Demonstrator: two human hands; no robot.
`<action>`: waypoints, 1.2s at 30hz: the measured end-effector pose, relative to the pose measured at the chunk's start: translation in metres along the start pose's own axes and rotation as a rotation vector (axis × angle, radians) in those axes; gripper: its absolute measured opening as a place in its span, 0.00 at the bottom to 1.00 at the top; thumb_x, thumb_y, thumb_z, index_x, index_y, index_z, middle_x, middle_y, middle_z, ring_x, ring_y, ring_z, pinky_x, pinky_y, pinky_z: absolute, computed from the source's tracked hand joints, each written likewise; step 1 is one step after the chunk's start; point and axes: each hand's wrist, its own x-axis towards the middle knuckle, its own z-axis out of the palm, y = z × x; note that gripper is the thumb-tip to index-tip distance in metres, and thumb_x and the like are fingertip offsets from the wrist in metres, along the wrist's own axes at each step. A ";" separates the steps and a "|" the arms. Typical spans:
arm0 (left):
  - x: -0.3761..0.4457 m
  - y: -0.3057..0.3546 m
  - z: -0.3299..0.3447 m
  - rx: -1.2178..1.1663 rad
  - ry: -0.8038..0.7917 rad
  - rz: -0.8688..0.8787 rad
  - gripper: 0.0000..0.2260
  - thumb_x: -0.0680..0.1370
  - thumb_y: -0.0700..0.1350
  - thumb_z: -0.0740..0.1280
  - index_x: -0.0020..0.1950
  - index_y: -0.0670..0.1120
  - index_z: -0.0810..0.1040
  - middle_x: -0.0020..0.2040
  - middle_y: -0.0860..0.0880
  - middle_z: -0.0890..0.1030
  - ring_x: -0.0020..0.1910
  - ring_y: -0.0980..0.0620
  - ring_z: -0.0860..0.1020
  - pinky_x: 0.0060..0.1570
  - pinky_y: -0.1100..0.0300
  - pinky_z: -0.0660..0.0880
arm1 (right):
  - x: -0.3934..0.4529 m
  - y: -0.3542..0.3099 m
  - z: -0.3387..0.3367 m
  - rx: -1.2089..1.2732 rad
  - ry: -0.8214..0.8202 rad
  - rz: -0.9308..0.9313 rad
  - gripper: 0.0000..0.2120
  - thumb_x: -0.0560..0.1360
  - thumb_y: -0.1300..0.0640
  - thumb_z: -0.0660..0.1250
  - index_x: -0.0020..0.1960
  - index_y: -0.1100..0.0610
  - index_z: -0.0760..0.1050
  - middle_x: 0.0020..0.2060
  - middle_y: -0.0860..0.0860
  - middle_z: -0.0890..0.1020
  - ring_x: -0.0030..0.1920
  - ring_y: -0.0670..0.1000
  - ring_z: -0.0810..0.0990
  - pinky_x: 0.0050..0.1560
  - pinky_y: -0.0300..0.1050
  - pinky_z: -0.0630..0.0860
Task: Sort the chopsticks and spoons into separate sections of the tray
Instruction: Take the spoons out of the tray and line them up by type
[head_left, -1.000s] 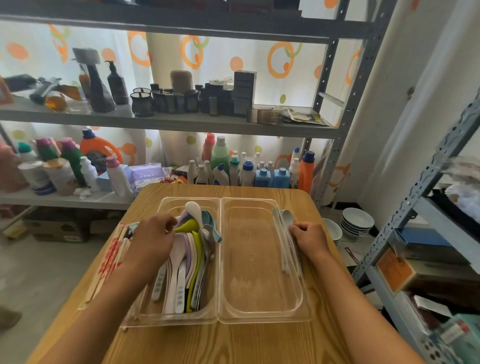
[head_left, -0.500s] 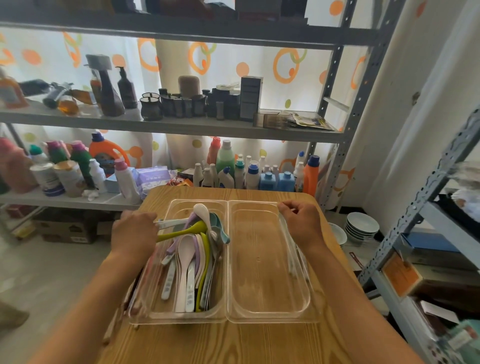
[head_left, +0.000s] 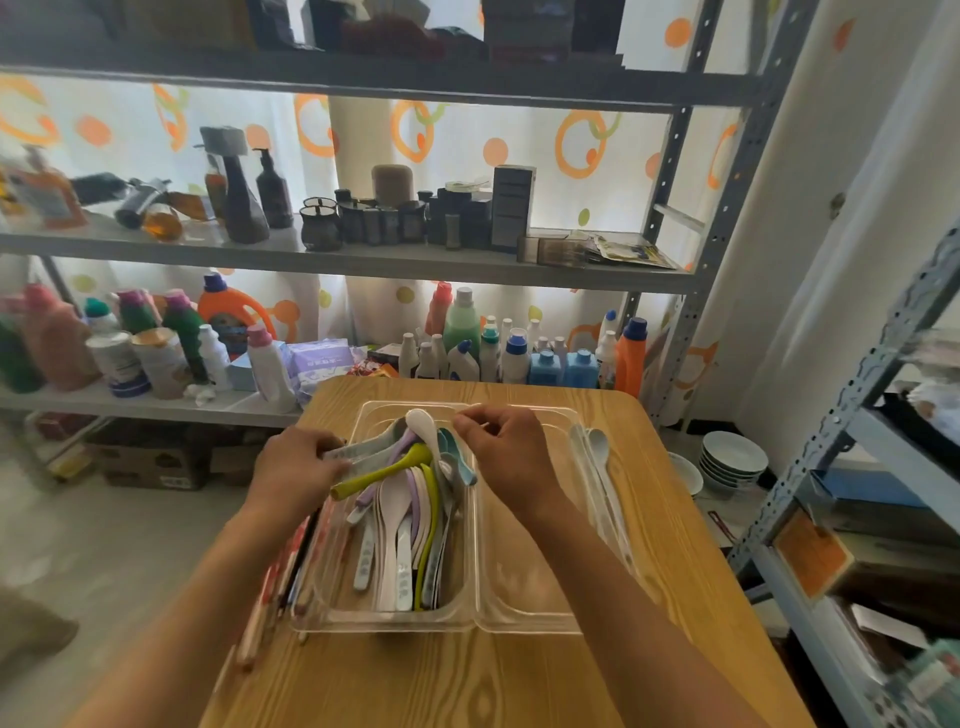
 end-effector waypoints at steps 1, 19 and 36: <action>-0.004 0.002 -0.003 -0.050 0.023 0.001 0.04 0.75 0.41 0.71 0.49 0.45 0.84 0.40 0.50 0.82 0.40 0.54 0.79 0.40 0.59 0.74 | -0.002 -0.002 0.003 0.009 -0.018 -0.003 0.10 0.78 0.54 0.68 0.55 0.57 0.83 0.44 0.44 0.81 0.43 0.44 0.80 0.42 0.30 0.76; -0.074 0.058 -0.024 -0.541 0.145 0.274 0.08 0.74 0.39 0.71 0.52 0.48 0.83 0.42 0.54 0.83 0.41 0.57 0.80 0.41 0.62 0.76 | -0.014 -0.037 0.006 0.434 0.147 0.160 0.21 0.76 0.49 0.70 0.67 0.55 0.73 0.49 0.53 0.85 0.40 0.47 0.86 0.32 0.37 0.79; -0.054 0.083 0.036 -0.519 -0.263 0.237 0.11 0.78 0.37 0.66 0.53 0.52 0.80 0.48 0.54 0.83 0.47 0.57 0.82 0.42 0.64 0.78 | 0.011 0.072 -0.137 0.063 0.416 0.360 0.12 0.78 0.60 0.69 0.60 0.59 0.79 0.45 0.52 0.83 0.44 0.52 0.83 0.47 0.48 0.83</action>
